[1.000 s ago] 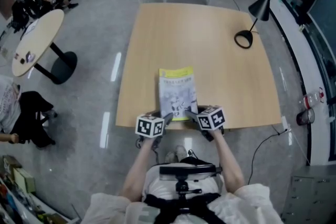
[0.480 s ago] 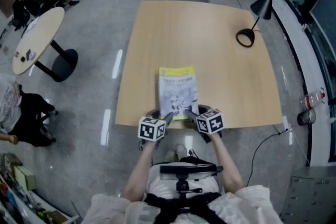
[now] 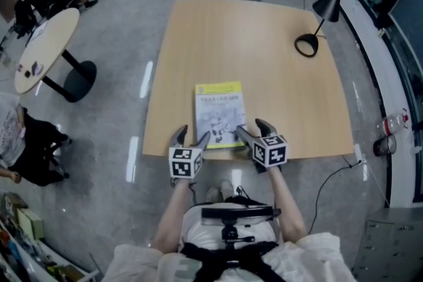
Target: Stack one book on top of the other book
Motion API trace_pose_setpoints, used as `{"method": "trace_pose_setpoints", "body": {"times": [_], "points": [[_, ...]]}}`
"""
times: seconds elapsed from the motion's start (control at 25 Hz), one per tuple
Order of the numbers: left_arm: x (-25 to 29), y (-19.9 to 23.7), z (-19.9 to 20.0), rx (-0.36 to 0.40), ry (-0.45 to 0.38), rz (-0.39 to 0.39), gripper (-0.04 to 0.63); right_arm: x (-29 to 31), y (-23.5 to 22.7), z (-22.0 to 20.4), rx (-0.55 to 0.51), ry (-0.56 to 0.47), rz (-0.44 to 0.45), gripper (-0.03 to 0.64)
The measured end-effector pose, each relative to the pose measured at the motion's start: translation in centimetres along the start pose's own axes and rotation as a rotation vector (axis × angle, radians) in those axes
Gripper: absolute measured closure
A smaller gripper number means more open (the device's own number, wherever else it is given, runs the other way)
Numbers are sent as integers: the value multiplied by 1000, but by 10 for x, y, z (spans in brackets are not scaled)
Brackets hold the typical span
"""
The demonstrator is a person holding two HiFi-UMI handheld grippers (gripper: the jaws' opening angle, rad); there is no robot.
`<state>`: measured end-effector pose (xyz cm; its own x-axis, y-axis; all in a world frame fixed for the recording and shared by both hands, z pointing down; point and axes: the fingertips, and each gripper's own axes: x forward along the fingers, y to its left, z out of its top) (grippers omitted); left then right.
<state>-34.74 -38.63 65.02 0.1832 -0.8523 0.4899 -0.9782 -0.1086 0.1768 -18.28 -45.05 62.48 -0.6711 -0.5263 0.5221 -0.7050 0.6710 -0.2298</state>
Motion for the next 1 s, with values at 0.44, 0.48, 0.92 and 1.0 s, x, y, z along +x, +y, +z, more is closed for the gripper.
{"method": "trace_pose_setpoints", "body": {"times": [0.44, 0.48, 0.92, 1.0], "points": [[-33, 18, 52, -59, -265, 101, 486, -56, 10, 86, 260, -397, 125, 569], [-38, 20, 58, -36, -292, 122, 554, -59, 12, 92, 276, -416, 143, 569], [-84, 11, 121, -2, -494, 115, 580, -71, 31, 116, 234, -465, 160, 617], [-100, 7, 131, -2, -552, 86, 583, -80, 39, 120, 229, -495, 169, 617]]}}
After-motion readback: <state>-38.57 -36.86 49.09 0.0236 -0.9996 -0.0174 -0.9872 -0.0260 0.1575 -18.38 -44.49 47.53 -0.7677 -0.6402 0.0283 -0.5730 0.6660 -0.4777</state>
